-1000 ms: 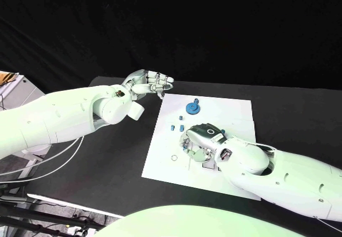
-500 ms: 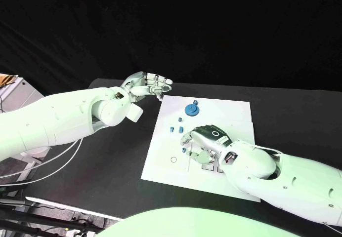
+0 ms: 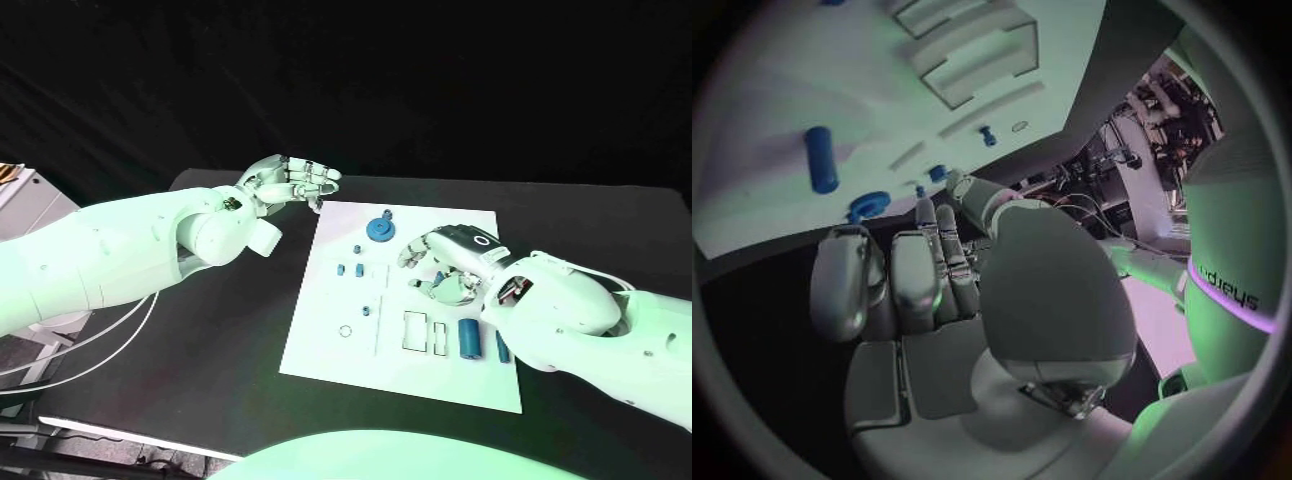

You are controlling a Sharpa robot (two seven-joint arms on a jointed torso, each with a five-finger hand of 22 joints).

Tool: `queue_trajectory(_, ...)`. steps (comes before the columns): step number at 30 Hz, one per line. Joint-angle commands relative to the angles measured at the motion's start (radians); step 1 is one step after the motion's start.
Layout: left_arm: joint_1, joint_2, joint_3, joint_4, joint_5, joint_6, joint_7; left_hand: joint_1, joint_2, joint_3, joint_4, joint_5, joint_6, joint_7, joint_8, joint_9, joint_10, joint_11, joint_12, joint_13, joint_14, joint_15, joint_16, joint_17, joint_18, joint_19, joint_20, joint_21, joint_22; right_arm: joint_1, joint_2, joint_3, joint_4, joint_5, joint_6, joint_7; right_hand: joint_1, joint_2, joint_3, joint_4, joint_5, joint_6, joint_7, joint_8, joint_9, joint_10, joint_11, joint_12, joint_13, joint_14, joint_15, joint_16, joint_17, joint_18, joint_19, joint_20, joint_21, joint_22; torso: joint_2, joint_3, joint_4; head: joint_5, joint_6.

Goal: Assemble the parts on the task board

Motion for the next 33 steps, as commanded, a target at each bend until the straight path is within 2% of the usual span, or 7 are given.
queue_trajectory(1,0.001,0.001,0.001,0.001,0.004,0.02,0.006,-0.005,0.008,-0.001,-0.004,0.004,-0.002,0.001,-0.002,-0.002,-0.003,0.0,0.003,-0.002,0.003,0.001,-0.007,-0.001,0.015,-0.006,0.002,0.004,0.001,0.023,-0.021,0.002,-0.011,0.098,0.095,-0.005,0.0,-0.014,-0.004,0.007,-0.002,0.002,0.005,-0.007,-0.002,-0.004,0.001,0.002,-0.002,0.014,0.0,0.007,-0.001,-0.007,0.006,-0.001,0.002,0.142,-0.001,0.0003,-0.0013,-0.014,0.011)
queue_trajectory(3,0.001,0.002,0.0,0.001,0.004,0.021,0.007,-0.005,0.008,-0.001,-0.004,0.004,-0.002,0.001,-0.002,-0.002,-0.003,0.0,0.003,-0.002,0.003,0.001,-0.007,-0.001,0.015,-0.006,0.002,0.004,0.001,0.036,-0.032,0.004,-0.024,0.098,0.112,-0.002,-0.005,-0.023,-0.015,0.01,-0.002,-0.002,0.001,-0.011,-0.003,-0.015,0.001,0.001,-0.004,0.011,0.0,0.005,-0.007,-0.006,0.002,0.0,-0.008,0.139,-0.001,-0.0003,-0.0026,-0.017,0.014)
queue_trajectory(8,0.001,0.001,0.0,0.001,0.004,0.023,0.007,-0.005,0.008,-0.001,-0.004,0.004,-0.002,0.001,-0.002,-0.002,-0.003,0.0,0.003,-0.002,0.003,0.001,-0.007,-0.001,0.015,-0.006,0.002,0.004,0.001,0.052,-0.049,0.005,-0.055,0.076,0.165,0.0,-0.004,-0.028,-0.029,0.011,-0.001,-0.004,-0.001,-0.013,-0.003,-0.027,0.003,0.001,-0.006,0.008,0.002,0.005,-0.009,-0.006,0.002,0.0,-0.009,0.139,0.0,0.0021,-0.0001,-0.026,0.021)
queue_trajectory(10,0.001,0.0,0.0,0.001,0.004,0.023,0.007,-0.005,0.008,-0.001,-0.004,0.004,-0.002,0.001,-0.002,-0.002,-0.003,0.0,0.003,-0.002,0.003,0.001,-0.007,-0.001,0.015,-0.006,0.002,0.004,0.001,0.054,-0.052,0.005,-0.061,0.071,0.181,0.001,-0.003,-0.028,-0.03,0.011,-0.001,-0.004,-0.001,-0.013,-0.003,-0.027,0.003,0.001,-0.006,0.008,0.002,0.005,-0.01,-0.005,0.001,0.0,-0.01,0.139,0.0,0.0027,-0.0012,-0.027,0.02)
queue_trajectory(19,0.001,0.0,0.0,-0.002,0.004,0.025,0.005,-0.007,0.007,-0.001,-0.004,0.004,-0.002,0.001,-0.002,-0.002,-0.003,0.0,0.004,-0.002,0.003,0.001,-0.007,-0.002,0.014,-0.007,0.002,0.004,0.001,0.053,-0.049,0.001,-0.073,0.061,0.228,0.001,-0.001,-0.026,-0.042,0.016,-0.001,-0.001,-0.006,-0.013,-0.003,-0.019,0.001,0.012,-0.003,0.009,0.002,0.011,-0.007,-0.006,0.004,0.0,-0.004,0.142,0.001,0.0023,-0.0006,-0.028,0.018)
queue_trajectory(27,0.001,-0.001,0.0,-0.003,0.004,0.026,0.003,-0.008,0.008,-0.002,-0.004,0.004,-0.002,0.001,-0.002,-0.002,-0.004,0.0,0.004,-0.002,0.003,0.001,-0.007,-0.002,0.014,-0.007,0.002,0.004,0.001,0.047,-0.038,-0.002,-0.085,0.058,0.242,-0.003,-0.002,-0.022,-0.046,0.023,-0.001,0.003,-0.005,-0.013,-0.003,-0.007,-0.002,0.022,-0.001,0.012,-0.001,0.016,-0.003,-0.008,0.007,-0.002,0.004,0.145,0.001,0.0022,0.0006,-0.028,0.016)
queue_trajectory(33,0.001,-0.001,0.0,-0.003,0.004,0.027,0.002,-0.009,0.009,-0.002,-0.003,0.004,-0.002,0.001,-0.002,-0.002,-0.004,0.0,0.005,-0.002,0.003,0.002,-0.007,-0.003,0.014,-0.007,0.002,0.004,0.001,0.043,-0.03,-0.003,-0.089,0.058,0.24,-0.004,0.009,-0.001,-0.017,0.033,-0.001,0.033,0.003,-0.003,0.001,0.035,-0.013,0.036,0.001,0.015,-0.009,0.024,0.0,-0.015,0.023,-0.009,0.042,0.161,0.001,0.0007,-0.0004,-0.029,0.015)
